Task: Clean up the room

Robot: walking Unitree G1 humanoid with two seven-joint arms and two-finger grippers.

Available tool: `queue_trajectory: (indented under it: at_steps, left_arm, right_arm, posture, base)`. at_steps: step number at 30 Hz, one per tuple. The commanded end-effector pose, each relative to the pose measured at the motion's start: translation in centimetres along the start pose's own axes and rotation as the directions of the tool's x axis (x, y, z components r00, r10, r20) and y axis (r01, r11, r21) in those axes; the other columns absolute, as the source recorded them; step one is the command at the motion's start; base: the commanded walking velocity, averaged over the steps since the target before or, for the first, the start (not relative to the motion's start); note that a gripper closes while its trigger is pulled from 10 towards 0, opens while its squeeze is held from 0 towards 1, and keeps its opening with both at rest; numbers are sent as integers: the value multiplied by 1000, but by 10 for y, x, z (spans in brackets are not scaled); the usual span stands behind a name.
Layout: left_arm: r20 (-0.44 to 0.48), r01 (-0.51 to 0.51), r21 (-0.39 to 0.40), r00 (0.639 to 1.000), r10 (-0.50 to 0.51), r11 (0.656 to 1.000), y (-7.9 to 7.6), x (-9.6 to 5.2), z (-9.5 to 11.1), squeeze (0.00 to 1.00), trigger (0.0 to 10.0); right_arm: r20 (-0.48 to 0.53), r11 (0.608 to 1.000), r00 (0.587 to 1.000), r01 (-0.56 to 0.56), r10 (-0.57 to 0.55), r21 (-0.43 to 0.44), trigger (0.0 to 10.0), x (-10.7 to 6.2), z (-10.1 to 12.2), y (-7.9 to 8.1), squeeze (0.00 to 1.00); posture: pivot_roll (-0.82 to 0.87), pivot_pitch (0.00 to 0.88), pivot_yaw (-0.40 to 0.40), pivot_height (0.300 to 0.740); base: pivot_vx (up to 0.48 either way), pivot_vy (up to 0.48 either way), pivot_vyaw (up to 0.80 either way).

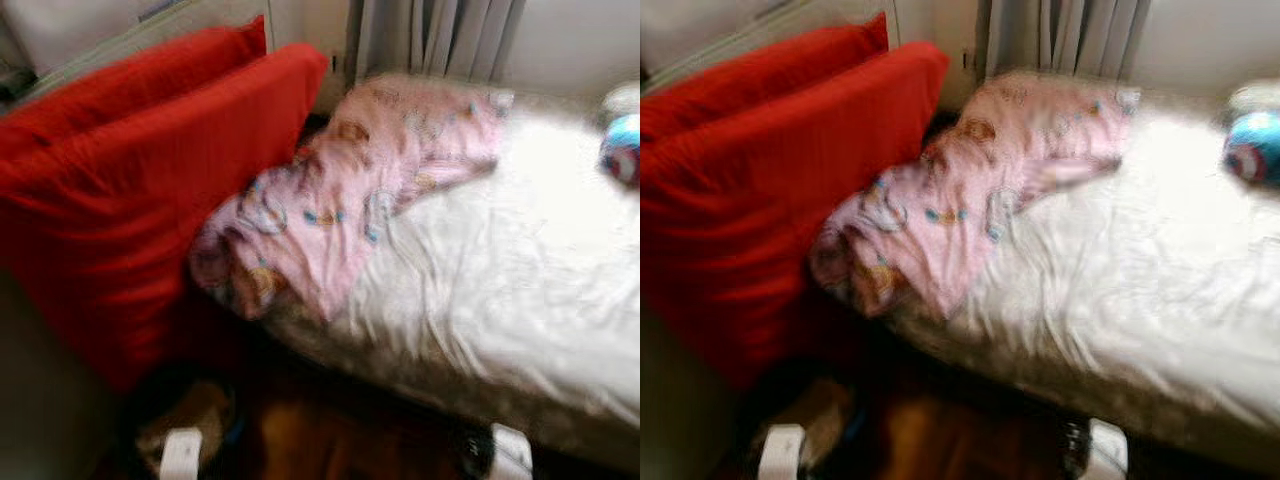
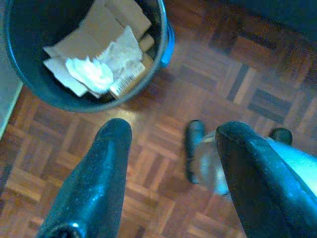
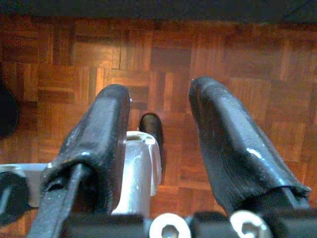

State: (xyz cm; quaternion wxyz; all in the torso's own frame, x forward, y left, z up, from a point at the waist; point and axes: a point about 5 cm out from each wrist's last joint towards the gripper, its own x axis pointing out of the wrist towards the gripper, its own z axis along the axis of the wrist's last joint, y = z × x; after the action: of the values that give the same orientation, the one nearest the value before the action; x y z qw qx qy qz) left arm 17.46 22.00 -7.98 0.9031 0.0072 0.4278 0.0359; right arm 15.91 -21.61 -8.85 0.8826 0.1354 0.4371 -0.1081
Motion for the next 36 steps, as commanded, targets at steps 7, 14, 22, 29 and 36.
queue_trajectory:
  at_steps: [7, 14, 22, 29, 36]
  left_arm:
    - [-34, 1, 8, 999, -1, 1000, 3, -2, -8, 0, 10000]
    - [-35, 3, 4, 999, -3, 1000, 2, -2, -8, 0, 10000]
    - [-29, -1, -12, 1000, 0, 1000, 2, -1, -6, 0, 10000]
    - [-28, -6, -21, 1000, 6, 1000, 2, -1, -5, 0, 10000]
    - [-26, -6, -27, 1000, 5, 1000, 1, -1, -5, 0, 10000]
  right_arm:
    - [-16, 1000, 1000, -22, 22, -11, 10000, 0, -7, 7, 0]
    - [-11, 999, 999, -31, 31, -23, 10000, -1, -9, 7, 0]
    - [-16, 1000, 1000, -19, 18, -23, 10000, -4, -13, -2, 0]
    - [-32, 1000, 999, -6, 6, -22, 10000, -7, -19, -8, 0]
    - [-32, 1000, 999, -10, 10, -28, 10000, -2, -14, 5, 0]
  posture:
    - [75, 71, -20, 740]
    - [72, 76, -22, 740]
    - [74, 112, -30, 740]
    - [77, 126, -33, 740]
    - [75, 138, -36, 740]
  base:
    - [0, 0, 0]
    - [0, 0, 195]
    - [0, 0, 800]
    - [0, 0, 800]
    - [0, 0, 800]
